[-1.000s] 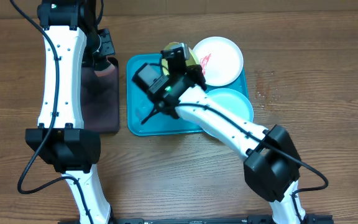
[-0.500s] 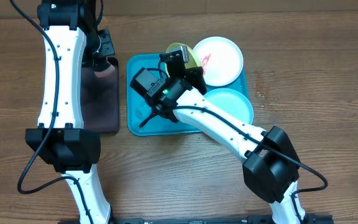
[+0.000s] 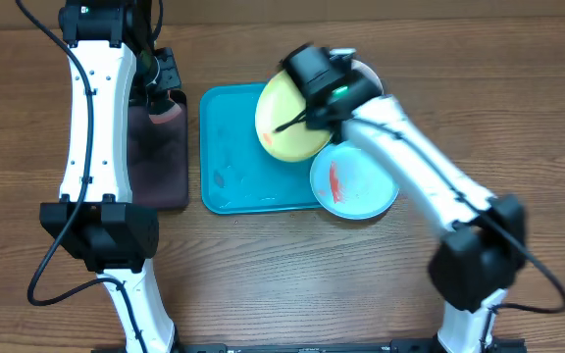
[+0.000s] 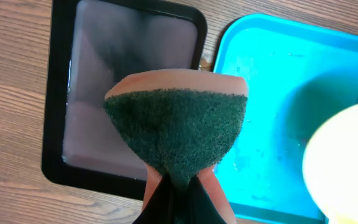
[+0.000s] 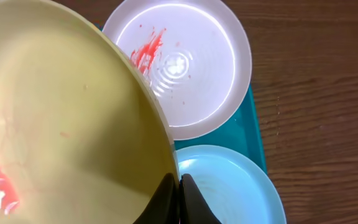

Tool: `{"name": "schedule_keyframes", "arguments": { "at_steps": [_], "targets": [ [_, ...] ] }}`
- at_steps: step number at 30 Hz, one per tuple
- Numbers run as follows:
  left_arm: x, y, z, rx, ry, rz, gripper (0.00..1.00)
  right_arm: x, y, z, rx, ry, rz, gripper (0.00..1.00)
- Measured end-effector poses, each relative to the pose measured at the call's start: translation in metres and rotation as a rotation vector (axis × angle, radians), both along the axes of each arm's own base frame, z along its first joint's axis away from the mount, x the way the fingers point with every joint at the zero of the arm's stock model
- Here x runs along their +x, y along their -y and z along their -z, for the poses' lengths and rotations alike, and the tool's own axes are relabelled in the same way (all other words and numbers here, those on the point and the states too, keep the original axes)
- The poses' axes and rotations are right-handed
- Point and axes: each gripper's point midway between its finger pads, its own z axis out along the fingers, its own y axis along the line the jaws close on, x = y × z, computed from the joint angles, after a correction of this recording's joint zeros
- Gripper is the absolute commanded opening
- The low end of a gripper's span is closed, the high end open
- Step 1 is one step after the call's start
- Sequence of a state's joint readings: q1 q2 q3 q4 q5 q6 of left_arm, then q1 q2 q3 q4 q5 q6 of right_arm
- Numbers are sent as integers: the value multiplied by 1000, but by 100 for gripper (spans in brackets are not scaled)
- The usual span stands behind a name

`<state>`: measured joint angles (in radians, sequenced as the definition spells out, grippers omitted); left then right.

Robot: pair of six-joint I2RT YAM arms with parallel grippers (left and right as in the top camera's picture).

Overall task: Clean dirty plates on tray and stack at the side
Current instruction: 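Carry the yellow plate right and set it on the table, then release the yellow plate and move right gripper to white plate rim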

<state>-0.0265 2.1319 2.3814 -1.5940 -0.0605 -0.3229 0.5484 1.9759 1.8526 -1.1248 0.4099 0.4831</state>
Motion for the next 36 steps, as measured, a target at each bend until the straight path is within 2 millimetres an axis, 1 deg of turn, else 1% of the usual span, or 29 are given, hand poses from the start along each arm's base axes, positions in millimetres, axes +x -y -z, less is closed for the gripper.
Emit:
{"name": "schedule_keyframes", "arguments": {
  "at_steps": [3, 5, 9, 12, 13, 15, 18, 19, 22, 23, 26, 29, 33, 36],
  "targets": [
    [0, 2, 0, 0, 0, 5, 4, 5, 22, -14, 148, -33, 25, 4],
    [0, 4, 0, 0, 0, 9, 4, 8, 43, -18, 229, -62, 56, 4],
    [0, 15, 0, 0, 1, 34, 4, 14, 88, -15, 318, -109, 138, 4],
    [0, 23, 0, 0, 2, 53, 4, 20, 133, -15, 356, -109, 222, 4],
    [0, 24, 0, -1, 2, 54, 4, 21, 144, -14, 361, -107, 241, 4],
    [-1, 27, 0, -4, 1, 60, 4, 23, 172, -12, 371, -103, 300, 4],
    [0, 27, 0, -4, 2, 61, 4, 26, 202, -4, 380, -103, 362, 4],
    [0, 27, 0, -4, 3, 61, 4, 28, 212, 2, 382, -106, 382, 4],
    [0, 27, 0, -4, 5, 61, 4, 30, 233, 24, 383, -125, 428, 4],
    [0, 27, 0, -4, 5, 60, 4, 30, 241, 34, 385, -141, 447, 4],
    [0, 28, 0, -4, 5, 62, 4, 27, 258, 57, 386, -179, 488, 4],
    [1, 30, -1, -6, 11, 61, 4, 28, 274, 73, 391, -190, 524, 4],
    [2, 35, -1, -7, 15, 67, 4, 29, 288, 91, 392, -205, 556, 4],
    [2, 38, -1, -7, 15, 75, 4, 27, 290, 104, 388, -234, 567, 5]
  ]
}}
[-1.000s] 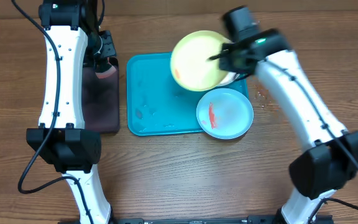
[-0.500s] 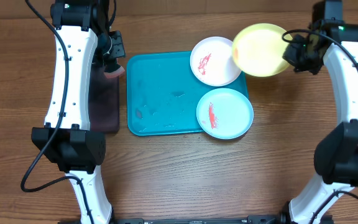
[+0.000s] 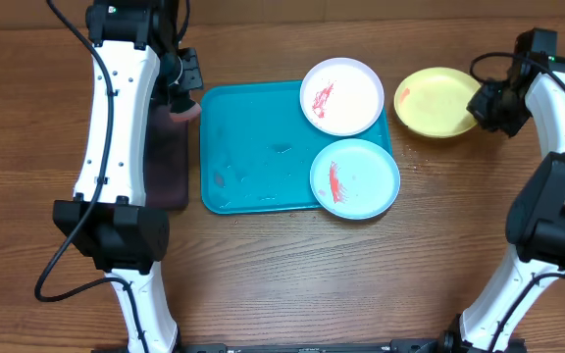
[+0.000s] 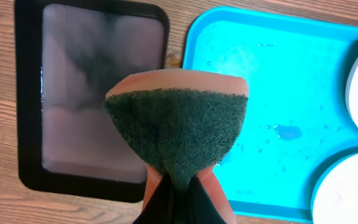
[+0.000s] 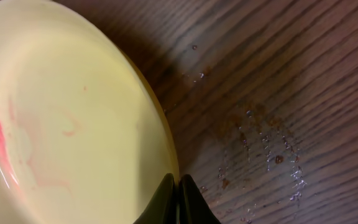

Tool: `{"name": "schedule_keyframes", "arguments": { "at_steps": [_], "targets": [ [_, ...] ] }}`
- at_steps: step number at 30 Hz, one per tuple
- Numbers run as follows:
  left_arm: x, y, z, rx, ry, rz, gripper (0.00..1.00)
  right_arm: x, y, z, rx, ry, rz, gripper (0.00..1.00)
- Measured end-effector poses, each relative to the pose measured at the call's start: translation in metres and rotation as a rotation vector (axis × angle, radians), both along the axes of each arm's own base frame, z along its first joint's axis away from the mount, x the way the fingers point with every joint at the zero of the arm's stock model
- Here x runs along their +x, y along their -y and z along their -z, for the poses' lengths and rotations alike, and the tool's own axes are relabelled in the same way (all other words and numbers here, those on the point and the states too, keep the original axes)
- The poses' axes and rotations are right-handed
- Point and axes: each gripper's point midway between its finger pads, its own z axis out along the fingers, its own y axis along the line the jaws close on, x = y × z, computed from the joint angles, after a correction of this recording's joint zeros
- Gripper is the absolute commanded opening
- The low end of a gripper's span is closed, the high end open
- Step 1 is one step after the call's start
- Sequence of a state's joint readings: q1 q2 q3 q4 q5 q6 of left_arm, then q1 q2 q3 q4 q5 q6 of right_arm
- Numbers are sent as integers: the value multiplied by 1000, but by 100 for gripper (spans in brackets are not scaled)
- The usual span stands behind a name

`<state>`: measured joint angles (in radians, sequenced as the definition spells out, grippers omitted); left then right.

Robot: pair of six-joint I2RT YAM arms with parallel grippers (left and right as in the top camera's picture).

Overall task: Clean dirty plates on tray and stack at the side
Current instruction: 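Release the yellow plate and move right gripper to white plate rim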

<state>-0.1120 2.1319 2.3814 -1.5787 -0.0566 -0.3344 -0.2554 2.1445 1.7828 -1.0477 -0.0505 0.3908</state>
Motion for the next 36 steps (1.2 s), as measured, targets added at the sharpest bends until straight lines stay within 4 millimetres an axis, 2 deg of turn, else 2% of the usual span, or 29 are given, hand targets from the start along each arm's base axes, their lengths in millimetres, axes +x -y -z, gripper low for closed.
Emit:
{"name": "schedule_keyframes", "arguments": {
  "at_steps": [2, 5, 9, 11, 14, 18, 21, 25, 29, 32, 36],
  "targets": [
    [0, 2, 0, 0, 0, 3, 4, -2, 0, 9, 4, -22, 2, 20],
    [0, 3, 0, -1, 1, 4, 4, -7, -2, 20, 14, -58, 1, 34],
    [0, 6, 0, -1, 4, 10, 4, -13, -4, 21, 20, -87, -8, 43],
    [0, 8, 0, -1, 5, 14, 4, -18, -7, 19, 36, -105, -31, 45],
    [0, 11, 0, -2, 7, 22, 4, -17, -16, 5, 71, -102, -84, 47],
    [1, 13, 0, -2, 8, 25, 4, 11, -36, -32, 89, 4, -184, 52],
    [0, 14, 0, -2, 8, 26, 4, 32, -65, -51, 93, 88, -280, 52],
    [0, 14, 0, -3, 8, 24, 4, 43, -115, -52, 87, 130, -415, 52],
    [0, 14, 0, -3, 8, 24, 4, 50, -152, -51, 81, 158, -506, 52],
    [0, 14, 0, -3, 8, 24, 4, 54, -167, -39, 81, 157, -539, 52],
    [0, 14, 0, -3, 8, 24, 4, 59, -175, -14, 80, 130, -554, 52]
  ]
}}
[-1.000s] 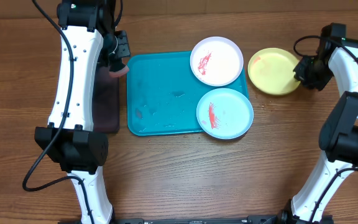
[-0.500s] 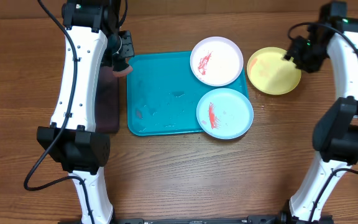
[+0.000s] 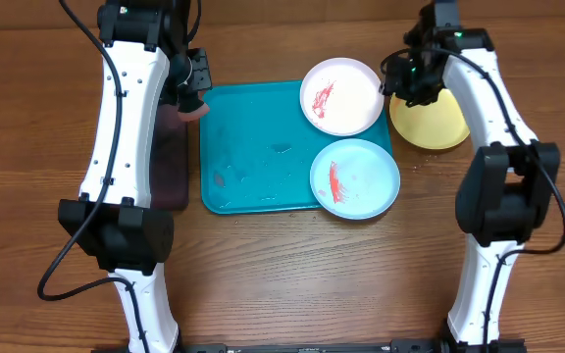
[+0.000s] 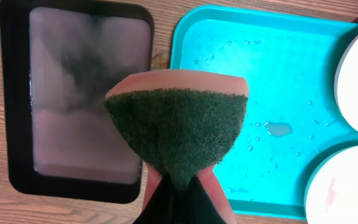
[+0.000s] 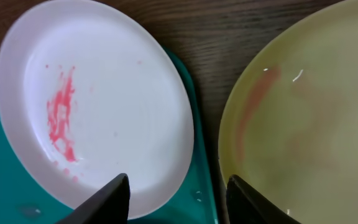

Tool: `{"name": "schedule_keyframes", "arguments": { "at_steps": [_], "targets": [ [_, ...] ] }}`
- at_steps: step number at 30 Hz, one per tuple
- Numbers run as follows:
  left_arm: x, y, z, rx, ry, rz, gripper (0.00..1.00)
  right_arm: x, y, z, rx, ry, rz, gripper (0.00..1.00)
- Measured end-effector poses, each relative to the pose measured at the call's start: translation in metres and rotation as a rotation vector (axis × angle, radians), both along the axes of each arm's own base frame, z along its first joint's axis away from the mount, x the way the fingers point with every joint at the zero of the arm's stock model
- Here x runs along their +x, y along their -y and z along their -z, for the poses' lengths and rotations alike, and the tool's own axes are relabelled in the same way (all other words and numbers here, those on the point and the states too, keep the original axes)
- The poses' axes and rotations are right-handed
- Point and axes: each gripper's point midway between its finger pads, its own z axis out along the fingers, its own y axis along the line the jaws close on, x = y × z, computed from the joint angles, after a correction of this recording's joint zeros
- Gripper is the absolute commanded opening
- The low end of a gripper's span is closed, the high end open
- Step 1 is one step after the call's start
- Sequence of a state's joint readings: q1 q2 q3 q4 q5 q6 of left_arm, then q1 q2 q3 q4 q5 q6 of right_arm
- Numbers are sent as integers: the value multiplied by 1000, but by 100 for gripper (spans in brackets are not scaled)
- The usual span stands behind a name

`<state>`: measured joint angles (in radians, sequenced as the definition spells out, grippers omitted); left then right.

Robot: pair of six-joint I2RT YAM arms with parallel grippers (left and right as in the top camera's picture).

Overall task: Clean dirty plates on tray and stack at the side
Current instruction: 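Release the yellow plate and move right gripper to white plate rim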

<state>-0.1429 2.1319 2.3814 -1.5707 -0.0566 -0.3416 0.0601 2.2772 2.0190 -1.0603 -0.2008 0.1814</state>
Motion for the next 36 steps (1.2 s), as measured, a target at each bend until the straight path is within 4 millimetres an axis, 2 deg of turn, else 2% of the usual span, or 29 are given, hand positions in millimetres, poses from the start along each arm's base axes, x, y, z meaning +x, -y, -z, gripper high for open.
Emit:
{"name": "schedule_keyframes", "arguments": {
  "at_steps": [5, 10, 19, 28, 33, 36],
  "targets": [
    [0, 0, 0, 0, 0, 0, 4, 7, -2, 19, -11, 2, -7, 50],
    [0, 0, 0, 0, 0, 0, 4, 19, -2, 17, -24, 54, -24, 45],
    [0, 0, 0, 0, 0, 0, 4, 26, -4, 16, -37, 92, -62, 43],
    [0, 1, 0, 0, 0, 2, 4, 27, -14, 38, -42, 74, -94, 27],
    [0, 1, 0, 0, 0, 2, 4, 28, -15, 42, -43, 73, -96, 25],
    [0, 1, 0, 0, 0, 2, 4, 28, -15, 43, -43, 73, -98, 20]
  ]
}}
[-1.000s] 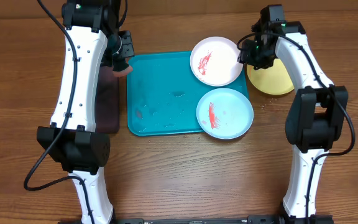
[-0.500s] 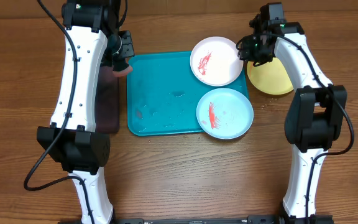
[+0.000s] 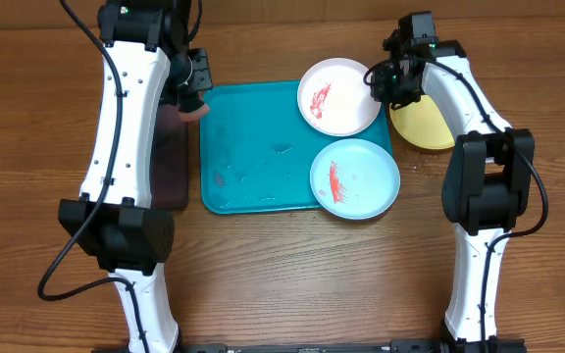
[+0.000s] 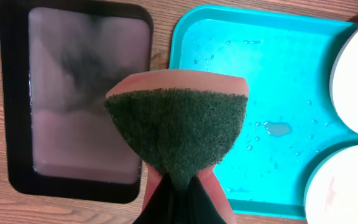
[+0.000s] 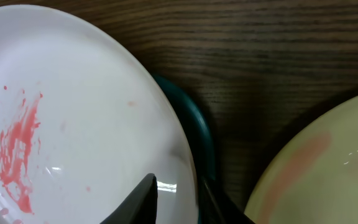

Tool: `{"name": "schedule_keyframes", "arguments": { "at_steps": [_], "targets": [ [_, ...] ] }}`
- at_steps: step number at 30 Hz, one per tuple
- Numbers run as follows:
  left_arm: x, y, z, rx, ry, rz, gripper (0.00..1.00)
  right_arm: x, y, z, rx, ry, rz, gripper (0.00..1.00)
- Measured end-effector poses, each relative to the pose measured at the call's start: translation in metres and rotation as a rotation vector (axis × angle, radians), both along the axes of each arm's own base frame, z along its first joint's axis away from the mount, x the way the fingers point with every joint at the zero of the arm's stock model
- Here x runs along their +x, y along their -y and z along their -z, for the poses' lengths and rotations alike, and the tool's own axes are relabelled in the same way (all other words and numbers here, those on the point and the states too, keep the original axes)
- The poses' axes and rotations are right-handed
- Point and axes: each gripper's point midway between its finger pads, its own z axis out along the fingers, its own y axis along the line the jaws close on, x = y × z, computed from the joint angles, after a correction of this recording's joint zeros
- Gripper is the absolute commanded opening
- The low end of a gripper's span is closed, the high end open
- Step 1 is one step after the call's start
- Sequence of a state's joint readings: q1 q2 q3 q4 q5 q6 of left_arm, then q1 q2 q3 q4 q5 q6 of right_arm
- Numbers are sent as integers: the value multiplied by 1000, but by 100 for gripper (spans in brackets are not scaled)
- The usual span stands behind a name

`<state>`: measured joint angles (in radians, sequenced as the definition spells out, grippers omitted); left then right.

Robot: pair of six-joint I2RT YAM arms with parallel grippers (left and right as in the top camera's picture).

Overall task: Clean dirty plates on tray and stack at the side
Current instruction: 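Release the yellow plate and move right gripper to white plate rim, then grasp the white plate rim with the right gripper and pull it left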

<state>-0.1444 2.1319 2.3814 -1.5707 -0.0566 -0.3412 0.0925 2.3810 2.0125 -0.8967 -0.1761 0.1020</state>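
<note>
The white plate (image 3: 336, 96), smeared red, sits at the far right corner of the teal tray (image 3: 253, 147). My right gripper (image 3: 388, 82) is open with its fingers astride this plate's right rim (image 5: 185, 155), one finger over the plate and one outside it. The light blue plate (image 3: 354, 178), also smeared red, lies at the tray's near right corner. The yellow plate (image 3: 430, 127) lies on the table right of the tray, faint pink still showing (image 5: 328, 168). My left gripper (image 4: 182, 190) is shut on a green-faced sponge (image 4: 176, 134), held above the tray's far left edge.
A black basin of cloudy water (image 4: 79, 93) stands left of the tray, partly under my left arm. Water drops lie on the tray floor (image 4: 278, 127). Bare wooden table surrounds the tray on the near side.
My right gripper has moved left from between the two plates onto the white plate's right rim, and its fingers stand closer together. The left gripper and sponge have not moved.
My right gripper held the yellow plate tilted over the tray while the left held the sponge near the basin. Then the yellow plate lay on the table to the right, still gripped. Then the right gripper was open between yellow and white plates, and now straddles the white plate's rim.
</note>
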Motion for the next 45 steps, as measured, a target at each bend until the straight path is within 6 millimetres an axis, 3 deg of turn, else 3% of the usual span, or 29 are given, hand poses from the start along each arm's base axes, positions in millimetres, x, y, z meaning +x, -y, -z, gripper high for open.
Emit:
{"name": "schedule_keyframes", "arguments": {
  "at_steps": [7, 15, 21, 31, 38, 41, 45],
  "targets": [
    [0, 0, 0, 0, -1, 0, 4, -7, -1, 8, -3, -30, -4, 5],
    [0, 0, 0, 0, -1, 0, 4, -27, -13, 7, -9, -111, -31, 4],
    [0, 0, 0, 0, 0, 0, 4, -41, -53, -9, -15, -141, -99, 4],
    [0, 0, 0, 0, -1, 0, 4, -85, -129, -6, -30, -214, -215, 4],
    [-1, 1, 0, 0, -2, 1, 4, -95, -150, -8, 13, -242, -190, 8],
    [-1, 5, 2, 1, -5, 12, 4, -93, -156, -9, 32, -228, -193, 6],
    [1, 22, 20, 4, -22, 49, 4, -92, -165, -5, 63, -231, -200, 4]
  ]
}}
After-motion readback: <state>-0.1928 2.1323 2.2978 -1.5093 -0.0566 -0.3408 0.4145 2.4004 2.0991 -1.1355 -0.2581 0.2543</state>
